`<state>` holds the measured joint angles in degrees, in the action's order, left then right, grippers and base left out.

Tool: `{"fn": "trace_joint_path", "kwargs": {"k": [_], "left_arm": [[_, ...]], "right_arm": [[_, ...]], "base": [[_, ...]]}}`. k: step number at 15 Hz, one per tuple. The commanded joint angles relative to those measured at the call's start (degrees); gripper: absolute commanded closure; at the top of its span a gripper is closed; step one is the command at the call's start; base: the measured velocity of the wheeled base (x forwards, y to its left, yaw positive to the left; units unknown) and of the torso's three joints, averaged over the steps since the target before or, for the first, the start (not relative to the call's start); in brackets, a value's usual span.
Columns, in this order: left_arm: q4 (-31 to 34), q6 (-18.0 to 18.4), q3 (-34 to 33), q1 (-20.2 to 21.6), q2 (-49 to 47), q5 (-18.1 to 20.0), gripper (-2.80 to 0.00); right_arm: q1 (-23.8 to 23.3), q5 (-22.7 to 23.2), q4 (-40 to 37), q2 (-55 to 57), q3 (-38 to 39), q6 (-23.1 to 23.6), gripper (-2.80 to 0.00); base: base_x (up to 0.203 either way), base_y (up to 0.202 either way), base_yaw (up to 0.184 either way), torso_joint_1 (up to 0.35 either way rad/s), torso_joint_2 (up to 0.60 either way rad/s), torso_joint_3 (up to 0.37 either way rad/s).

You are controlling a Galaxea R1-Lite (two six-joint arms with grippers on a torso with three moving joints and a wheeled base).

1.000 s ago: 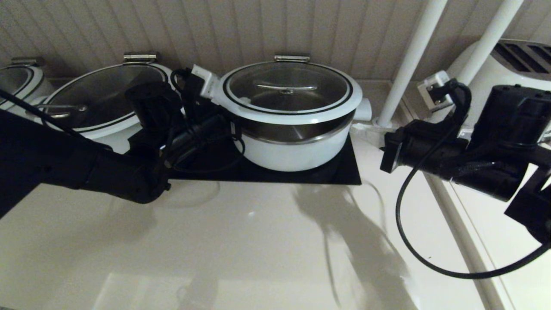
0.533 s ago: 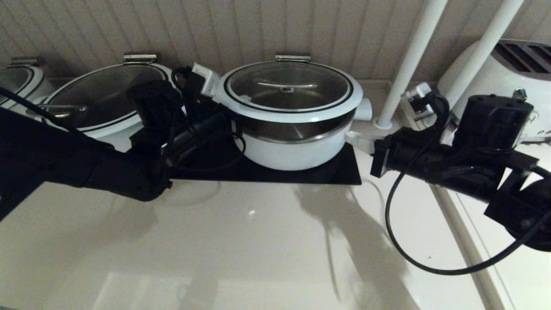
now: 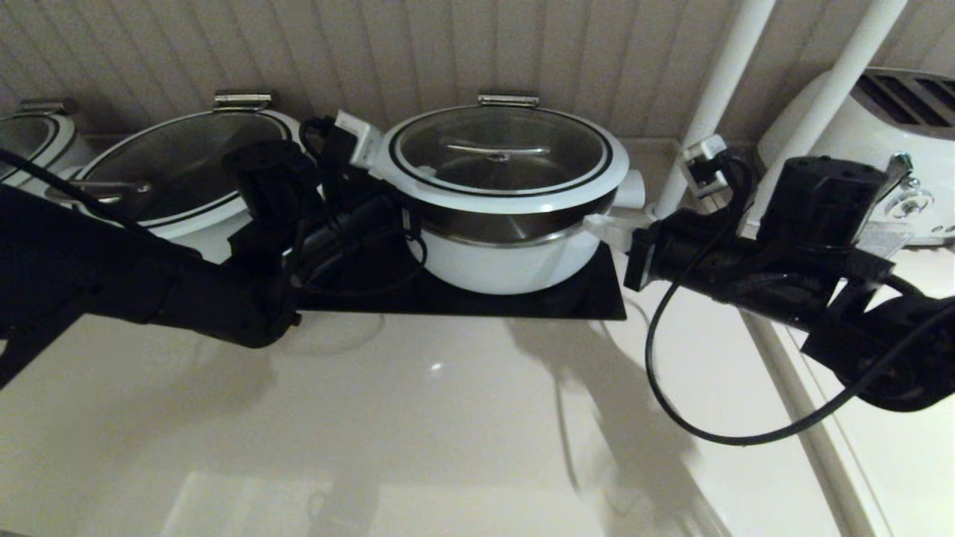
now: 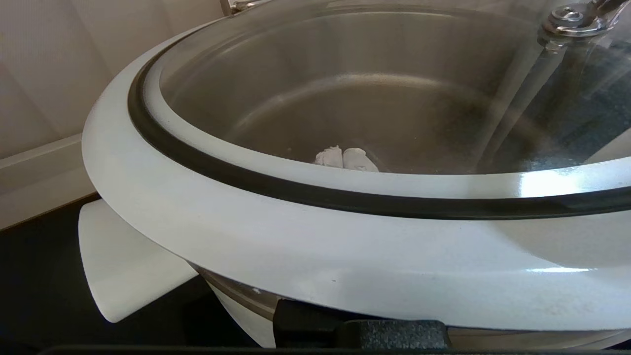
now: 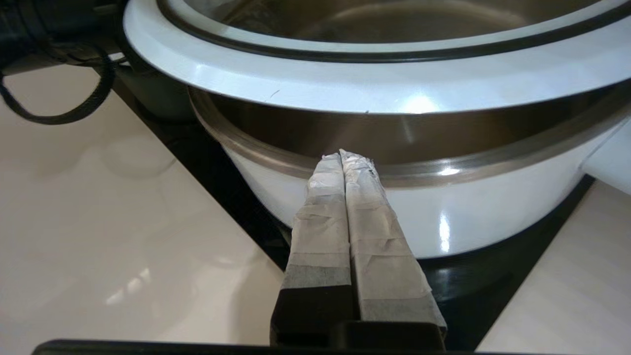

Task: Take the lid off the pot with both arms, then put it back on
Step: Open the pot lid completely

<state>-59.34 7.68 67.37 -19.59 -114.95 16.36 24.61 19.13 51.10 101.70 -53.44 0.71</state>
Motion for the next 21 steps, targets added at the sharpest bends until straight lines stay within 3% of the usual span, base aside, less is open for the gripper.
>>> {"fn": "trace_joint_path", "kwargs": {"k": [1,17,21], "left_arm": [[-0.34,0.05,0.05,-0.01,-0.19,0.08,0.00],[-0.43,-0.03,-0.39,0.17,-0.54,0.08,0.00],[-0.51,0.19,-3.50,0.33,0.83,0.03,0.00]], "right_arm": [[0.06,0.12,0.36,1.85,-1.29,0.00,0.00],[0.00,-0.14,4.18,7.37,-10.68,0.00,0.00],[0.00,-0.14,4.09,7.39,-12.13,0.00,0.00]], "base": [[0.000,0.000,0.000,0.000,0.00,0.000],[0.000,0.000,0.000,0.000,0.00,0.000],[0.000,0.000,0.000,0.000,0.00,0.000]]}}
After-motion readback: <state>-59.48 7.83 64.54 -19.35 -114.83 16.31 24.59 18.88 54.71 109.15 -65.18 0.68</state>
